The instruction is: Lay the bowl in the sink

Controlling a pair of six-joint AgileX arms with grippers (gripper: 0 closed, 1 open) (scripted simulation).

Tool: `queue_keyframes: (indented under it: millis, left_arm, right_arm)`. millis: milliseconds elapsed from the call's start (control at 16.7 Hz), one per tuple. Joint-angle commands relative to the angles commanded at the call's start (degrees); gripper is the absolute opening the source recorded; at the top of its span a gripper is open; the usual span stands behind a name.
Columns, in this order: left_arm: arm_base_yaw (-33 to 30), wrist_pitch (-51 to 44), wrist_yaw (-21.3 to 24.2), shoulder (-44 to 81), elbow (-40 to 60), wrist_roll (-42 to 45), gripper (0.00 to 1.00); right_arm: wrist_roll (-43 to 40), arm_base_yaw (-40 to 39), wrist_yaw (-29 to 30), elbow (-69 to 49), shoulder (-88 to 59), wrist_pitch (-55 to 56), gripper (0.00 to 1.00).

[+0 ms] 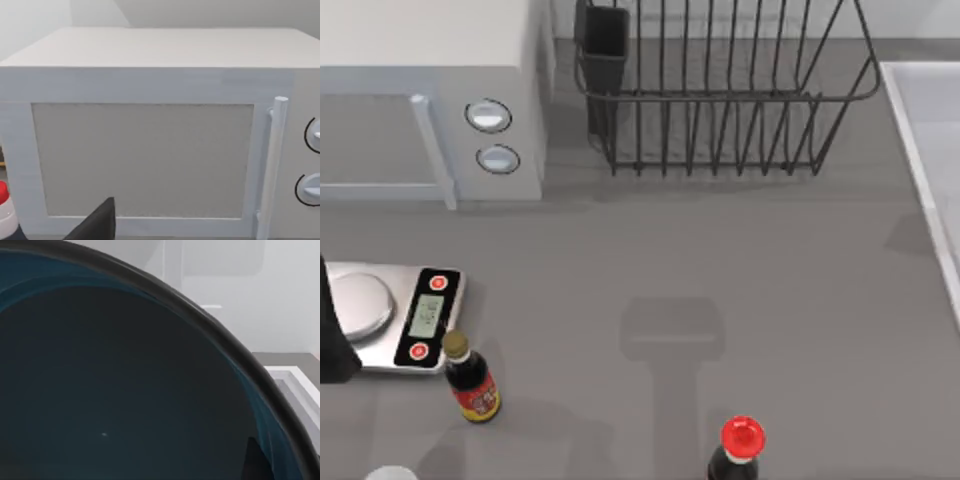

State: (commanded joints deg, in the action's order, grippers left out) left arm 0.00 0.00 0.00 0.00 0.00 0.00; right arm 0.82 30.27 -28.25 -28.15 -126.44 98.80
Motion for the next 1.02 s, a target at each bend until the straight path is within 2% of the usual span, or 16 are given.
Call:
queue_keyframes:
  millis: [300, 1020]
  left_arm:
    - [0.0, 0.0, 0.0, 0.0, 0.0, 0.0, 1.00]
    - [0.0, 0.0, 0.0, 0.0, 0.0, 0.0, 1.00]
  right_arm:
    - [0.0, 0.0, 0.0, 0.1, -0.6, 0.6, 0.00]
    - [0.0, 0.0, 0.0, 0.1, -0.6, 0.6, 0.90]
